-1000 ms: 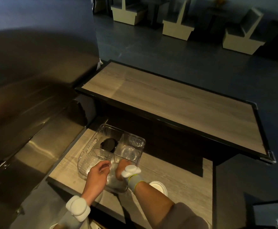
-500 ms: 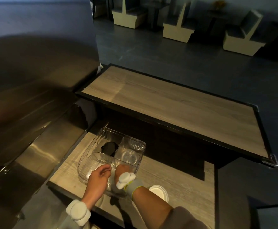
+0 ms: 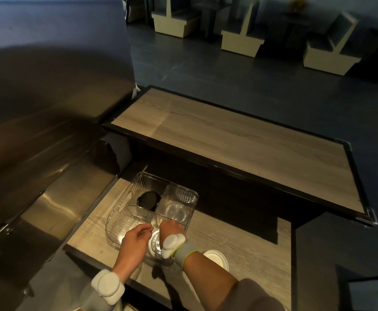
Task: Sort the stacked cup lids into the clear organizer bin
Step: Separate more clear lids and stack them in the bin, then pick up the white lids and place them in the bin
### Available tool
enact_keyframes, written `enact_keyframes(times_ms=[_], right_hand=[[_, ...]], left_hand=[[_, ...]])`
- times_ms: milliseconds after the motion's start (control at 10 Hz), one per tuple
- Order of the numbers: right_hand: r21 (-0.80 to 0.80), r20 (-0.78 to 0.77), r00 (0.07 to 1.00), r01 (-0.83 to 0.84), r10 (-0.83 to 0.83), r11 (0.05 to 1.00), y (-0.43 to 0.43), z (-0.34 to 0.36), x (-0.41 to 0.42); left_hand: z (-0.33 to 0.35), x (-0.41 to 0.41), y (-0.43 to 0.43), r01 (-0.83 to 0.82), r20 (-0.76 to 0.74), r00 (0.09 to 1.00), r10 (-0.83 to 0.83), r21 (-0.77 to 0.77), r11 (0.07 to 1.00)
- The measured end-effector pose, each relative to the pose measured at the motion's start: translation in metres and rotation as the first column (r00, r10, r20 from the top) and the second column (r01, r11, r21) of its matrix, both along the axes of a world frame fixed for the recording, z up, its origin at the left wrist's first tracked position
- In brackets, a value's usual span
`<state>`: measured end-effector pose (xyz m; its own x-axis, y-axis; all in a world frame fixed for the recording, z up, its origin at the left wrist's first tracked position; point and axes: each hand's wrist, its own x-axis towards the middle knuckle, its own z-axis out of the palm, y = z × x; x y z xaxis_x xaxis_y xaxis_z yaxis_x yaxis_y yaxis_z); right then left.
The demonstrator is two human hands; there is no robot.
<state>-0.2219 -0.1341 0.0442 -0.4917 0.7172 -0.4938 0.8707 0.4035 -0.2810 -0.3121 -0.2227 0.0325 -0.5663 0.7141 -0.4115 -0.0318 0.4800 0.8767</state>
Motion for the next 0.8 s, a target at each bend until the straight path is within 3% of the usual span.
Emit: enact_keyframes(times_ms=[100, 200, 300, 400, 500, 600, 700, 800], right_hand=[[-0.02, -0.029, 0.999, 0.014, -0.014, 1.0, 0.006, 0.004, 0.0], [-0.15, -0.12, 0.985, 0.104, -0.122, 0.983, 0.011, 0.023, 0.007], [-0.361, -0.272, 0.905, 0.22, -0.328, 0.906, 0.017, 0.04, 0.026], [-0.669, -0.39, 0.69, 0.243, -0.61, 0.703, 0.02, 0.059, 0.055], [-0.78, -0.423, 0.483, 0.236, -0.766, 0.579, 0.024, 0.069, 0.099], [-0.756, -0.408, 0.362, 0.38, -0.838, 0.532, 0.032, 0.057, 0.149], [-0.623, -0.38, 0.383, 0.568, -0.842, 0.539, 0.032, 0.033, 0.198], [-0.535, -0.308, 0.435, 0.656, -0.846, 0.532, 0.021, 0.005, 0.227]], left_hand=[[0.0, 0.001, 0.0, 0.01, -0.002, 1.0, -0.01, 0.005, 1.0], [-0.001, 0.003, 0.002, 0.032, 0.006, 0.999, -0.032, 0.004, 0.999], [-0.002, 0.005, 0.006, 0.033, 0.028, 0.999, -0.033, 0.003, 0.999], [0.003, 0.011, 0.008, 0.06, 0.062, 0.996, -0.062, 0.026, 0.998], [0.015, 0.024, 0.009, 0.102, 0.11, 0.988, -0.109, 0.068, 0.992], [0.029, 0.045, 0.01, 0.204, 0.091, 0.973, -0.21, 0.071, 0.976], [0.042, 0.077, 0.01, 0.363, -0.1, 0.928, -0.359, 0.023, 0.931], [0.051, 0.098, 0.009, 0.391, -0.363, 0.867, -0.342, 0.069, 0.918]])
